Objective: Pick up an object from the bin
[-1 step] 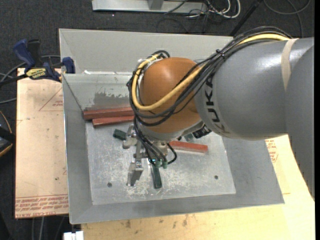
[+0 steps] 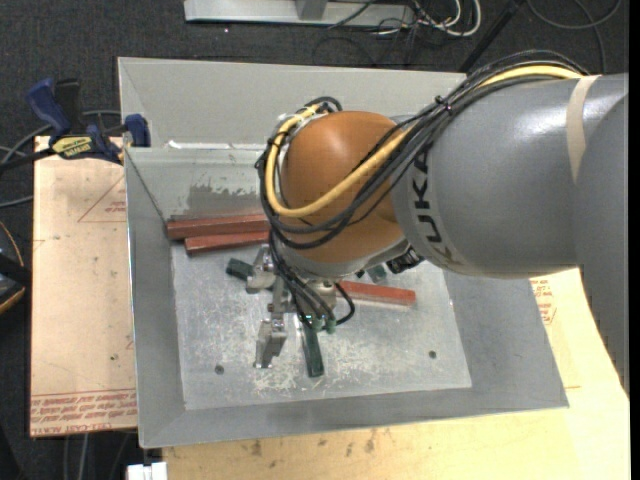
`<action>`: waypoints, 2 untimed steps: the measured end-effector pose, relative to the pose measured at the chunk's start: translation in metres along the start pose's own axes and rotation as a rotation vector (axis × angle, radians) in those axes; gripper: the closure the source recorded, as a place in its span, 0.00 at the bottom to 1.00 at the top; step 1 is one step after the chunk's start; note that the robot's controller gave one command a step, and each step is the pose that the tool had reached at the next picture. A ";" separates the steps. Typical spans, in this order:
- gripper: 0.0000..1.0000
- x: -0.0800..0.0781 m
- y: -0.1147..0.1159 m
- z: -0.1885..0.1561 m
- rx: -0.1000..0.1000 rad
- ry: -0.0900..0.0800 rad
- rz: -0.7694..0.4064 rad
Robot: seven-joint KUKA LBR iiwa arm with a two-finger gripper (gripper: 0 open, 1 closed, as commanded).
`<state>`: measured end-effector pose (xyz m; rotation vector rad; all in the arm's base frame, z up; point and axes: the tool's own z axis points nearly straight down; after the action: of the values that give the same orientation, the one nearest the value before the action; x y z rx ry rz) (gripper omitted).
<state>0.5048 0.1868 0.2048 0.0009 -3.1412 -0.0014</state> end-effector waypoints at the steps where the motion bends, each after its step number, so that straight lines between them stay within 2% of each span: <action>1: 0.00 -0.006 -0.010 0.016 -0.006 -0.012 -0.028; 2: 0.00 -0.006 -0.036 0.088 0.000 -0.005 -0.155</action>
Offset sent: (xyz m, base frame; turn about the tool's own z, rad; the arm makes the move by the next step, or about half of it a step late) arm 0.0044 -0.0476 -0.1233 -0.2146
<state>0.5110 0.1510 0.1166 0.2452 -3.1366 -0.0021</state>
